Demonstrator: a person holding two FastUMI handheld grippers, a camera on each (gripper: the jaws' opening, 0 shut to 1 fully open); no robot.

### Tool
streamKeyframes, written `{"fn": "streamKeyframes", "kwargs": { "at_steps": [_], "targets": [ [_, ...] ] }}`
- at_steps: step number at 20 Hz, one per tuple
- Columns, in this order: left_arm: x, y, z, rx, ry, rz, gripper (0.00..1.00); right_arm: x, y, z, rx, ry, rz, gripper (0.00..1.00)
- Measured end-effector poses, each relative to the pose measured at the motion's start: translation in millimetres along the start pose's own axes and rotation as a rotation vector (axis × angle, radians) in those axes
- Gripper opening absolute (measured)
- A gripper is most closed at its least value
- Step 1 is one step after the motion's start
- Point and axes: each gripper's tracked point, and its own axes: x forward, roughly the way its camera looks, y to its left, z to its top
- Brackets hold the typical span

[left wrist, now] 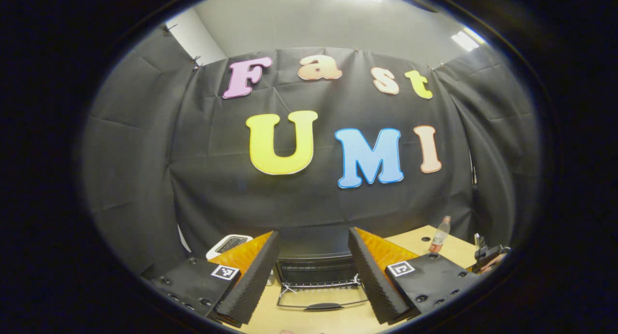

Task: Open the electric oven with the left hand, put the food in, and close the electric oven.

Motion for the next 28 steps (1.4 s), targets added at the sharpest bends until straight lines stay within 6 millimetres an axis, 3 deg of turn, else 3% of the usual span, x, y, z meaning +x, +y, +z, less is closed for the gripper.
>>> {"fn": "streamKeyframes", "kwargs": {
  "at_steps": [4,7,12,21,24,25,28],
  "targets": [
    [-3.1,20.1,-0.8,-0.001,-0.008,-0.005,1.00,21.3,47.9,-21.5,-0.023,-0.029,0.021,0.00],
    [-11.5,36.8,-6.9,-0.001,0.000,-0.007,1.00,48.9,82.4,-33.8,-0.033,-0.048,0.034,0.00],
    [-30.3,73.1,-9.1,-0.011,0.003,0.020,1.00,99.7,113.3,-41.7,-0.015,-0.085,0.004,0.01],
    [-60.4,133.9,-6.7,-0.028,-0.013,0.115,1.00,177.5,147.7,-10.3,0.155,-0.238,-0.048,0.00],
    [-67.0,149.9,-16.7,-0.032,0.006,0.147,0.96,200.2,153.1,5.0,0.241,-0.317,-0.050,0.01],
    [-67.9,153.7,-19.7,-0.032,0.011,0.159,1.00,207.0,153.3,11.0,0.272,-0.355,-0.055,0.00],
    [-64.4,162.9,-31.6,-0.039,0.036,0.184,1.00,227.5,156.5,20.1,0.364,-0.439,-0.067,0.00]
  ]
}}
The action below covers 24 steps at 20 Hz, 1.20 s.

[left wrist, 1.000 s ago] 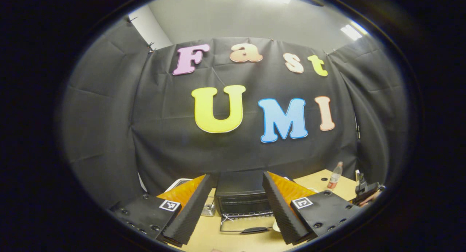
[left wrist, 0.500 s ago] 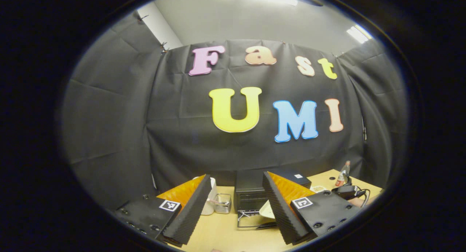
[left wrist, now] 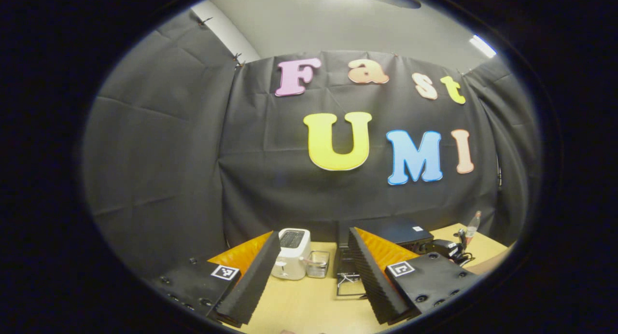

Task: Open the electric oven with the left hand, put the food in, and close the electric oven.

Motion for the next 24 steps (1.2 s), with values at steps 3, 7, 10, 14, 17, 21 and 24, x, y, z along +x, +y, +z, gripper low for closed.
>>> {"fn": "streamKeyframes", "kwargs": {
  "at_steps": [3,7,10,14,17,21,24],
  "targets": [
    [3.8,10.7,0.4,0.001,0.006,0.019,1.00,21.5,1.8,-4.1,0.048,-0.041,-0.021,0.01],
    [1.1,30.6,-3.9,0.014,0.020,0.075,1.00,47.8,3.3,-12.4,0.156,-0.106,-0.058,0.01],
    [-4.6,46.8,-10.3,0.014,0.038,0.119,1.00,69.9,19.1,-19.6,0.248,-0.134,-0.050,0.01],
    [-9.0,60.1,-19.4,0.011,0.056,0.153,0.96,82.7,29.5,-26.2,0.224,-0.137,-0.055,0.01],
    [-2.1,53.2,-19.3,-0.009,0.056,0.139,0.96,71.7,24.4,-31.5,0.228,-0.120,-0.059,0.05],
    [20.6,20.2,-14.8,-0.007,0.040,0.064,1.00,39.2,20.5,-37.2,-0.033,-0.022,-0.028,0.12],
    [31.3,-13.5,-10.6,-0.005,0.030,0.003,1.00,6.5,6.5,-31.4,-0.254,0.057,-0.058,0.51]
  ]
}}
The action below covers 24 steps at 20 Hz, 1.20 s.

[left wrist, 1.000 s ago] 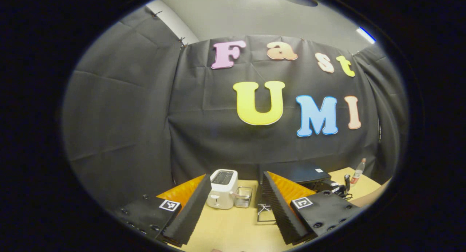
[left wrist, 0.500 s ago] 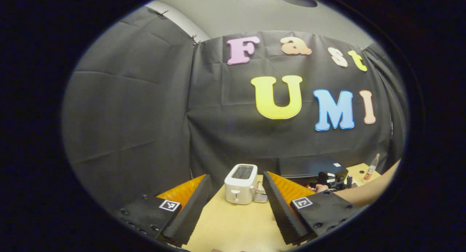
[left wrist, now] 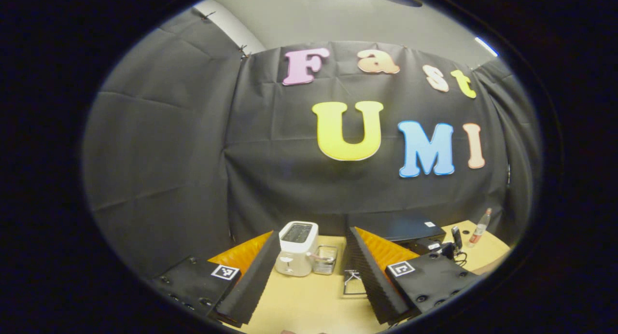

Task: Open the electric oven with the left hand, put the food in, and close the electric oven.

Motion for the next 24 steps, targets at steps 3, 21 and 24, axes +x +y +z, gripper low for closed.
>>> {"fn": "streamKeyframes", "kwargs": {
  "at_steps": [3,21,24],
  "targets": [
    [6.7,-32.9,-4.2,0.011,-0.002,-0.046,1.00,-38.0,-10.6,24.5,-0.242,-0.013,0.006,0.51],
    [14.1,-208.0,39.7,-0.005,-0.068,-0.245,1.00,-358.1,71.1,237.9,-1.020,-0.686,0.241,0.51],
    [21.6,-220.0,50.5,-0.038,-0.075,-0.258,1.00,-374.6,63.0,252.4,-1.001,-0.730,0.220,0.62]
  ]
}}
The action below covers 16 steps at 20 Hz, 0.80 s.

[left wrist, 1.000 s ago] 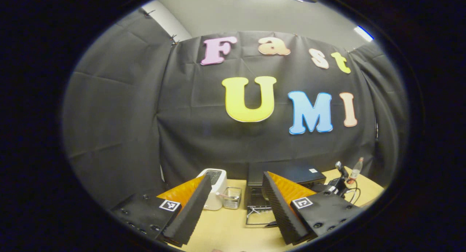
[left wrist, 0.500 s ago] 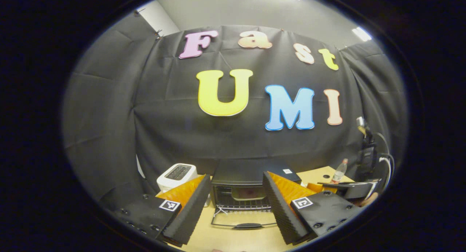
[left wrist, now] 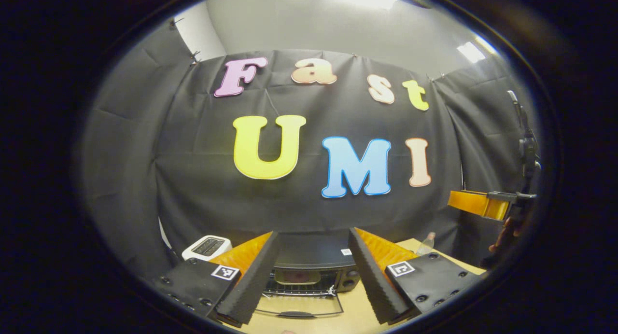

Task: Open the electric oven with the left hand, put the food in, and close the electric oven.

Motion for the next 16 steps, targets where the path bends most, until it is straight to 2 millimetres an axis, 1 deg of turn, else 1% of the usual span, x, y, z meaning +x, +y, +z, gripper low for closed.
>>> {"fn": "streamKeyframes", "kwargs": {
  "at_steps": [1,2,3,5,9,10,12,14,15,16],
  "targets": [
    [3.9,1.0,-9.7,0.004,0.022,0.005,1.00,1.4,-7.5,3.8,-0.007,-0.015,-0.012,0.81],
    [8.7,2.6,-23.4,0.006,0.061,0.007,1.00,-1.9,-12.1,8.4,-0.015,-0.026,-0.015,1.00],
    [11.4,5.1,-41.6,0.002,0.112,0.011,1.00,-3.7,-16.3,7.8,-0.027,-0.024,-0.026,1.00],
    [15.8,7.0,-80.5,-0.020,0.234,0.010,1.00,-4.2,-17.0,3.3,-0.029,-0.020,-0.025,1.00],
    [18.4,9.7,-174.9,-0.047,0.521,-0.003,0.96,3.2,-25.2,-15.0,-0.015,0.029,-0.027,1.00],
    [13.7,10.4,-200.7,-0.042,0.597,-0.009,0.96,5.3,-28.0,-18.0,-0.008,0.039,-0.028,1.00],
    [2.4,14.7,-245.7,-0.024,0.726,-0.013,0.96,9.2,-34.3,-25.4,0.000,0.058,-0.036,1.00],
    [-1.0,22.1,-275.0,0.010,0.804,-0.001,0.96,10.2,-43.1,-36.8,0.007,0.092,-0.051,1.00],
    [-5.6,23.4,-287.9,0.021,0.840,0.001,1.00,10.6,-47.6,-40.8,0.013,0.103,-0.060,1.00],
    [-9.0,25.0,-299.4,0.030,0.878,0.001,0.96,12.1,-51.7,-43.1,0.019,0.107,-0.070,1.00]
  ]
}}
